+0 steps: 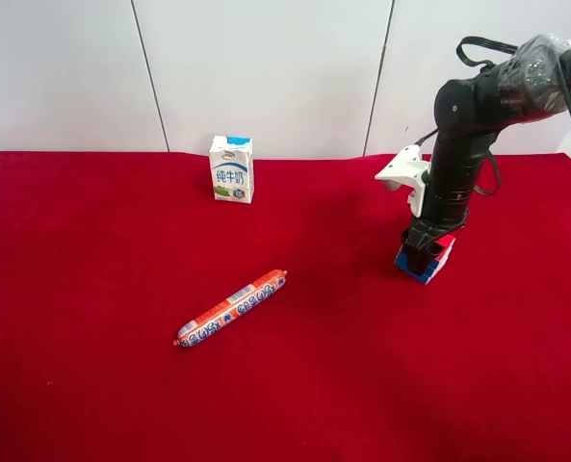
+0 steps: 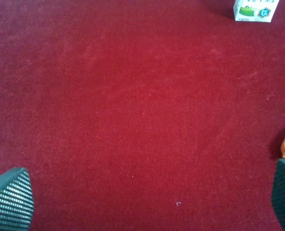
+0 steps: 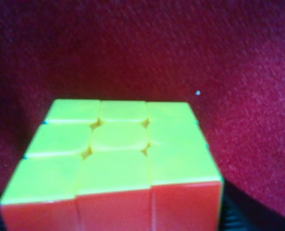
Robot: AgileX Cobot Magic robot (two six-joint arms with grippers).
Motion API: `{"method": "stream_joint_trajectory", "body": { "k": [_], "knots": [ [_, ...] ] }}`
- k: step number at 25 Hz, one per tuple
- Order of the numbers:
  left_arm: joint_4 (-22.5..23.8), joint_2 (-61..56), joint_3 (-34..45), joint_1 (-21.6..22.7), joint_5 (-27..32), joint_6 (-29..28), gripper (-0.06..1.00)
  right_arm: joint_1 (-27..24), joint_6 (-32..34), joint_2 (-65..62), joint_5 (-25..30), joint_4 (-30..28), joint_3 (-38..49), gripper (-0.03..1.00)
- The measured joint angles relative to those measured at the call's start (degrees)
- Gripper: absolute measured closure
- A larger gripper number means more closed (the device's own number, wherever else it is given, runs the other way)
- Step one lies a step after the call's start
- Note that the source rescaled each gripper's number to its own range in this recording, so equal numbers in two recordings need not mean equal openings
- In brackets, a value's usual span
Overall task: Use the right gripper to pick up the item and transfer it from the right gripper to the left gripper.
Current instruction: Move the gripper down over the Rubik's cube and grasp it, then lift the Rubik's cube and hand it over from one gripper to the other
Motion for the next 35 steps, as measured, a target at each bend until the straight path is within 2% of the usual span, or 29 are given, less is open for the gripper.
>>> {"method": "stream_joint_trajectory", "body": {
  "k": [2, 12, 18, 26, 35],
  "knots": [
    [0.0, 0.0, 0.0, 0.0, 0.0, 0.0, -0.06, 0.0, 0.0, 0.0, 0.1, -0.7, 0.0, 0.97],
    [0.0, 0.0, 0.0, 0.0, 0.0, 0.0, -0.06, 0.0, 0.7, -0.5, 0.2, -2.5, 0.0, 0.97],
    [0.0, 0.0, 0.0, 0.0, 0.0, 0.0, -0.06, 0.0, 2.5, -5.2, 1.1, -2.5, 0.0, 0.97],
    [0.0, 0.0, 0.0, 0.0, 0.0, 0.0, -0.06, 0.1, 3.0, -13.6, 4.4, 1.1, 0.0, 0.97],
    [0.0, 0.0, 0.0, 0.0, 0.0, 0.0, -0.06, 6.3, 5.5, -19.0, 7.8, 1.7, 0.0, 0.97]
  ]
}}
